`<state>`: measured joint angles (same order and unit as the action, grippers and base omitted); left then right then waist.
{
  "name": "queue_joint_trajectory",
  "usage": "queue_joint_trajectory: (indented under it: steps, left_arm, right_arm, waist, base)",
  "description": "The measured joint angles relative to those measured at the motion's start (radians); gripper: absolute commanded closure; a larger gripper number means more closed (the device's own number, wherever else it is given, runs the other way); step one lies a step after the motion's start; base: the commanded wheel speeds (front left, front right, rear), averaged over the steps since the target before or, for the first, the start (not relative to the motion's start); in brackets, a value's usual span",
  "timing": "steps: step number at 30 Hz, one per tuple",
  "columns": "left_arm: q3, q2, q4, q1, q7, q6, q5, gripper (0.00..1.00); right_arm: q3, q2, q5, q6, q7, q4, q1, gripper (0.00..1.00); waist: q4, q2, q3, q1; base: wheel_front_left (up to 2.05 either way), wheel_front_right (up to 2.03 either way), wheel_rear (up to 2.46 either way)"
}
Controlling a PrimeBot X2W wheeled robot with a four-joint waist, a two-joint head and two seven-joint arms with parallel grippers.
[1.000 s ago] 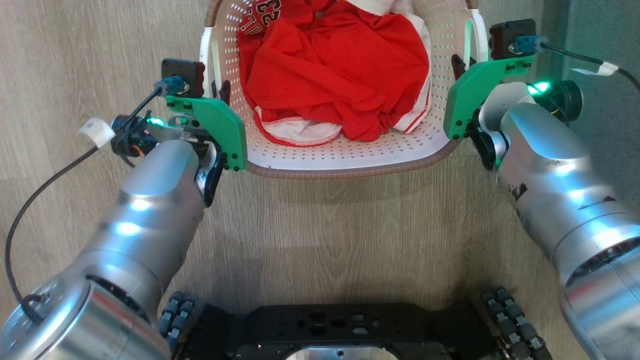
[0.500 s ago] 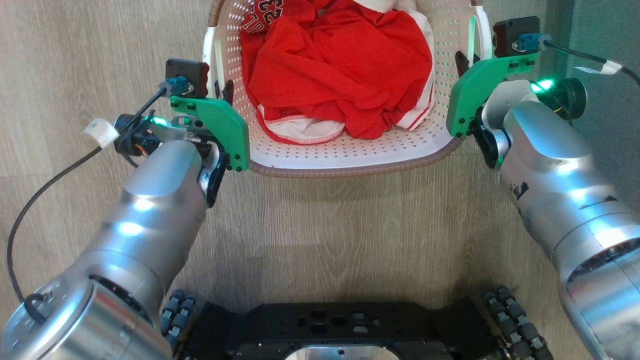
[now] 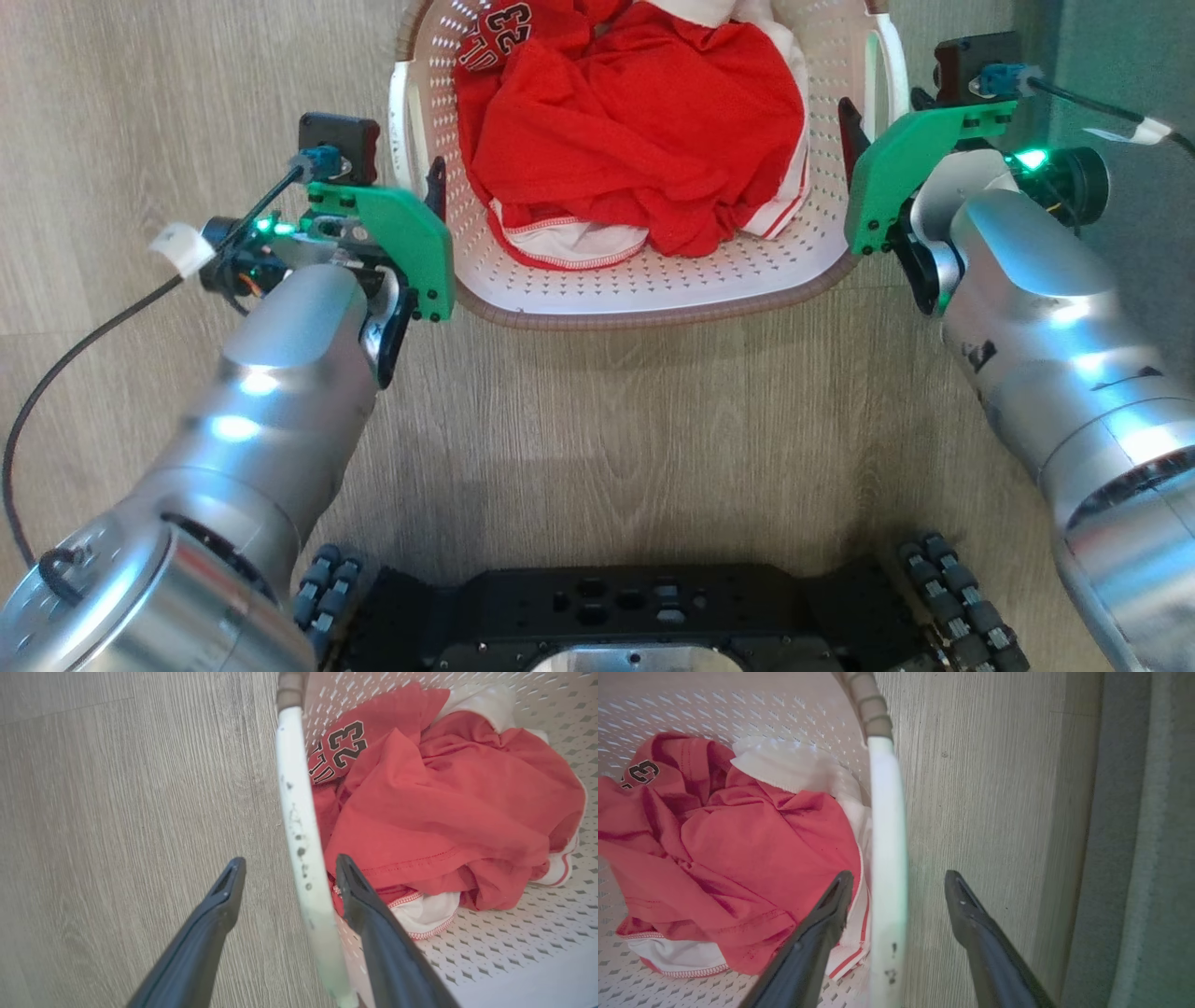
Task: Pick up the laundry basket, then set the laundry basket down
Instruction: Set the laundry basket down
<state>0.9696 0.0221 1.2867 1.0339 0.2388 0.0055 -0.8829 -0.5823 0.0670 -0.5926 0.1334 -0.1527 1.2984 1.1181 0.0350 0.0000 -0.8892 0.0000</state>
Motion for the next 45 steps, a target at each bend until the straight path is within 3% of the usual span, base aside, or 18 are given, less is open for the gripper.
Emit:
queue_joint_trajectory:
  steps: [16,20,27,35,45]
  left_arm:
    - [-0.023,0.012,-0.013,-0.012,0.01,0.022,-0.007,0.0]
    - [-0.091,0.045,-0.108,-0.045,0.011,0.056,0.013,0.0]
    - [-0.208,0.081,-0.251,-0.166,0.011,0.077,0.103,0.0]
    - [-0.399,0.105,-0.456,-0.343,0.011,0.09,0.273,0.0]
    - [-0.624,0.081,-0.688,-0.569,0.011,0.044,0.446,0.0]
  right_arm:
    - [-0.041,0.0,-0.034,0.0,-0.051,-0.004,0.0,0.0]
    - [-0.041,0.0,-0.035,0.0,-0.078,-0.003,-0.002,0.0]
    - [-0.019,0.0,-0.033,0.0,-0.096,-0.003,-0.042,0.0]
    - [0.123,0.0,0.069,0.0,-0.096,-0.119,-0.118,0.0]
    - [0.359,0.0,0.273,0.0,-0.097,-0.394,-0.4,0.0]
  waist:
    - [-0.014,0.0,0.078,0.0]
    - [-0.017,0.0,0.13,0.0]
    - [-0.019,0.0,0.214,-0.0001]
    - [-0.022,0.0,0.348,-0.0001]
    - [-0.019,0.0001,0.523,-0.0001]
  base:
    - [0.0,0.0,0.0]
    - [0.0,0.0,0.0]
    - [0.0,0.0,0.0]
    - [0.0,0.0,0.0]
    - [0.0,0.0,0.0]
